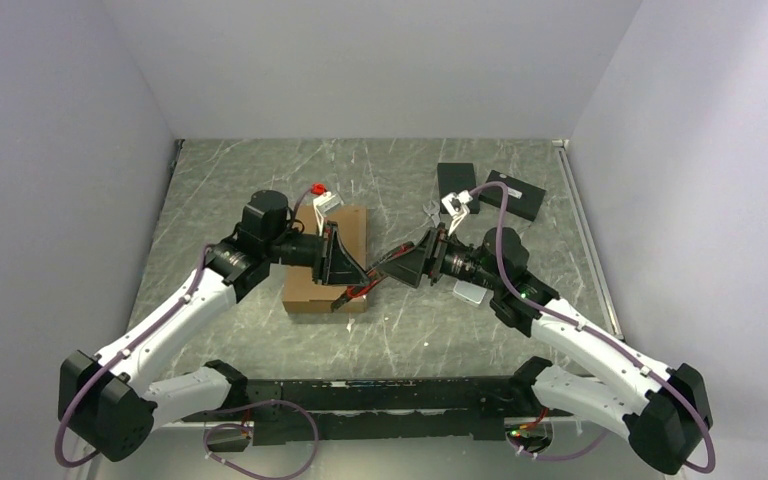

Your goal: Unpack the express box

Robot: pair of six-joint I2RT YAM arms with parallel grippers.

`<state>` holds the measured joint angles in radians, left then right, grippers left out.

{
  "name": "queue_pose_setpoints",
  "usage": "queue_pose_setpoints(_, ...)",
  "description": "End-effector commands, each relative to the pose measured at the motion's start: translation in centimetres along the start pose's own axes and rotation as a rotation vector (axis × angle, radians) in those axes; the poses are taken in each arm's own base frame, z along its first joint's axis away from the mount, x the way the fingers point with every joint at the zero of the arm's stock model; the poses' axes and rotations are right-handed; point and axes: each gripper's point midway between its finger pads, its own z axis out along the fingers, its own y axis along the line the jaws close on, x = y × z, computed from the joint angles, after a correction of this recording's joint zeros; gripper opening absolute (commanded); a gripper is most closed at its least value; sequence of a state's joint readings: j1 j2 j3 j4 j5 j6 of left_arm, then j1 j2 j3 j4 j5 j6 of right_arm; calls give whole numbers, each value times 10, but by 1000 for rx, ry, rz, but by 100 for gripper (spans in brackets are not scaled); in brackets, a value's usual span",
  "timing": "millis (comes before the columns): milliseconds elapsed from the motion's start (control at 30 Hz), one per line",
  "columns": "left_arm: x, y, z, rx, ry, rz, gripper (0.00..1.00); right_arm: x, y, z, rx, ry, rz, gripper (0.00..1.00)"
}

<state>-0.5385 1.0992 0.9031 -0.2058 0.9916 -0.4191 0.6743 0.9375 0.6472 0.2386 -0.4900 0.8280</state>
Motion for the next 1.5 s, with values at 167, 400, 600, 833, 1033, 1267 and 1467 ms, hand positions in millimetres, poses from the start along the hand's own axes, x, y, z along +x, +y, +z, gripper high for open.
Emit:
queue_pose_setpoints(167, -20, -22, 4, 165, -89, 37, 0, -14, 51, -7, -277, -87, -15, 80)
queue_pose_setpoints(400, -20, -29, 2, 197, -101, 31, 0, -13, 54, -4, -277, -129, -5, 71)
queue_pose_setpoints(600, -19, -31, 3, 223, -100, 25, 0, -11, 57, 5, -258, -154, -13, 62)
queue_pose_setpoints(833, -13, -34, 2, 234, -91, 27, 0, -17, 47, 7, -177, -191, -5, 43)
queue_pose_setpoints(1033, -12, -37, 3, 243, -91, 25, 0, -22, 49, 9, -190, -214, 4, 61)
queue_pose_setpoints(1267, -14, -37, 4, 220, -93, 30, 0, -15, 53, 21, -191, -172, 22, 0)
queue_pose_setpoints(1467, -15, 14, -8, -187, -115, -38, 80, -32, -12, 7, 210, -289, 78, 0)
